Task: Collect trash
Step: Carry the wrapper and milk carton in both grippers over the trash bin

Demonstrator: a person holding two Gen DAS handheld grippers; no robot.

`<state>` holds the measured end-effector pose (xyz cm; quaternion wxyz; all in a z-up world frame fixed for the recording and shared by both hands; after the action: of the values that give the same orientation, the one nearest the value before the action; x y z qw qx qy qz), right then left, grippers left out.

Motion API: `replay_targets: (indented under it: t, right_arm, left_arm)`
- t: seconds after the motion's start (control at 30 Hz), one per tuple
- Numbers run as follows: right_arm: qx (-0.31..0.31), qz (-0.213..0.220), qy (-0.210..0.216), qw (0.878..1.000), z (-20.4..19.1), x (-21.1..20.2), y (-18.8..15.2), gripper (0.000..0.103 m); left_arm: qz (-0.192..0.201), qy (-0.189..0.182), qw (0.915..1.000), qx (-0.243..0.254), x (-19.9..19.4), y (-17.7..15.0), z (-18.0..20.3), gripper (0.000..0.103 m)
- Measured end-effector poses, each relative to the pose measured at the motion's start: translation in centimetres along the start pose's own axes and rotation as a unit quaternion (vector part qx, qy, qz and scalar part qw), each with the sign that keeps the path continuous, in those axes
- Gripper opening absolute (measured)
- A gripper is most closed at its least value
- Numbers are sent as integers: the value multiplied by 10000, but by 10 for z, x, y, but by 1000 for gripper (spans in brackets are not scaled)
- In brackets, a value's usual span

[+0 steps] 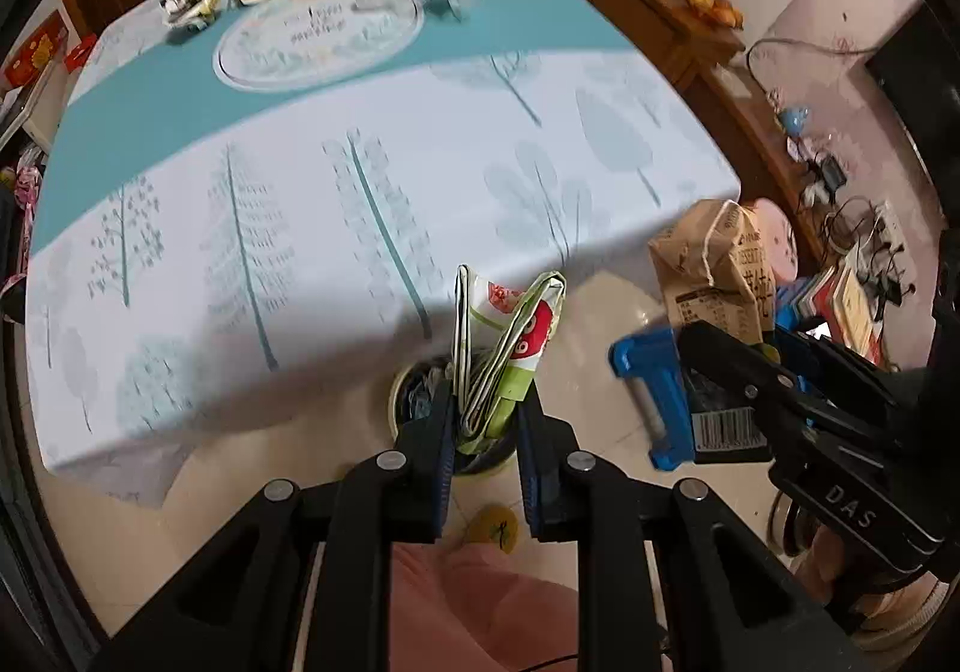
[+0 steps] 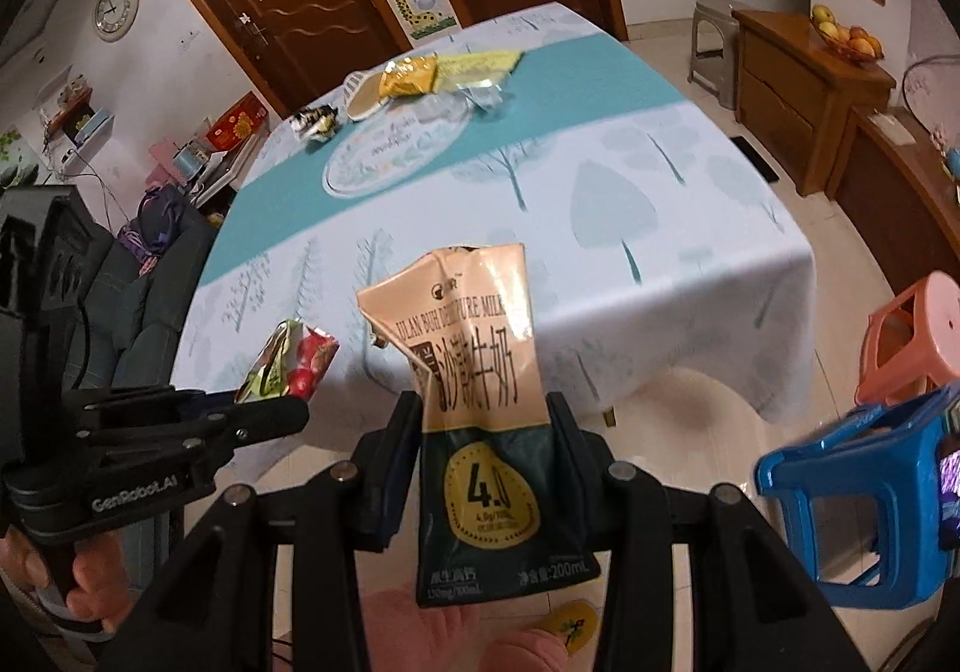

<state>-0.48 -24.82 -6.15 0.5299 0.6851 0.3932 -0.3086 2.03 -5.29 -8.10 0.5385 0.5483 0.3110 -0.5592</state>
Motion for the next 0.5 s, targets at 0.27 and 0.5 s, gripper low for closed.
replay_targets:
  t: [0.27,0.5]
  right_arm:
    - [230,-150,-95,9996,16,24,-39,41]
    - [522,-340,-273,9977,35,63,-75,41]
  left_arm:
    - [-270,17,9996,57,31,-24,3,16]
    - [-535,-57,9985,137,84,-54,-2,16]
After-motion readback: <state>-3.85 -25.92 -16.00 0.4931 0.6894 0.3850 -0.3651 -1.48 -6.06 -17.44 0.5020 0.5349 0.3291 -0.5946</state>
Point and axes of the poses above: each gripper's, at about its wrist camera, not at the fingertips, and x roughly the way its jaws point, z to its right, y to its top, the point moved 3 cm from there along x, roughly the way its jaws point, and after that the axes turned 5 degrees about -x, right-handed, at the moved point
